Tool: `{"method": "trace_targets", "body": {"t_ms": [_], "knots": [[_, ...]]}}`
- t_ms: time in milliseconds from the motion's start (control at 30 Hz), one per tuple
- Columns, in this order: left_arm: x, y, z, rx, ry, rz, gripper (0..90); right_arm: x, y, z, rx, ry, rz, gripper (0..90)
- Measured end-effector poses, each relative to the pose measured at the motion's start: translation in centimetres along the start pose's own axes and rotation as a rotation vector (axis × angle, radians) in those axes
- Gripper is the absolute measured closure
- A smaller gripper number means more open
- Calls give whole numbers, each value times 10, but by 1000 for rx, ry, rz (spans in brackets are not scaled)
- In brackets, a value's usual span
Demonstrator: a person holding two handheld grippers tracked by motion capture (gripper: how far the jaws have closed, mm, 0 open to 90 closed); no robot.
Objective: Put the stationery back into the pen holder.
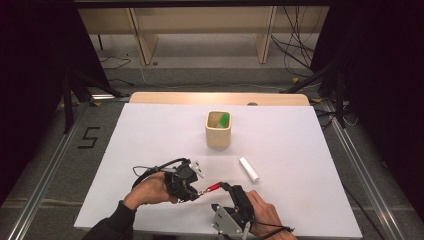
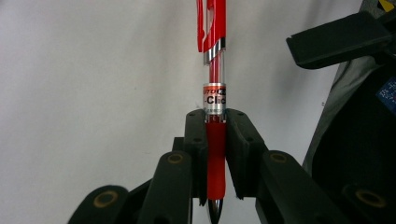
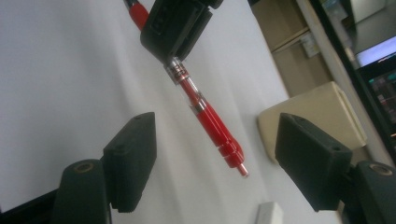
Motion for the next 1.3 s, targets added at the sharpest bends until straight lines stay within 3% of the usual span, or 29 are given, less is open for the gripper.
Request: {"method": "trace_targets", "body": {"t_ms": [67,267,533,833,1300], "knots": [[0,0,0,0,4,2,790,-1,-3,5,14,68,11,318],[0,1,-1,13,4,4,790,-5,-10,15,66,184,45,373],[-1,1,-2,28,0,4,791,-7,-20,24,119,303,78,464],[-3,-2,-5,51,-3,9,791,-9,-28,30,156,379,82,580],[-5,-5,-7,76,4,13,790,-11,-31,38,156,423,80,708]]}}
Point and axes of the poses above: each handheld gripper's, and its own axes: y roughly backward along the jaws, x roughly out of its underside, z roughly to its left, the point moved 1 cm from there along -y, roughly forward along the jaws, and after that the axes turned 3 degrees about y, right-handed, at the moved point
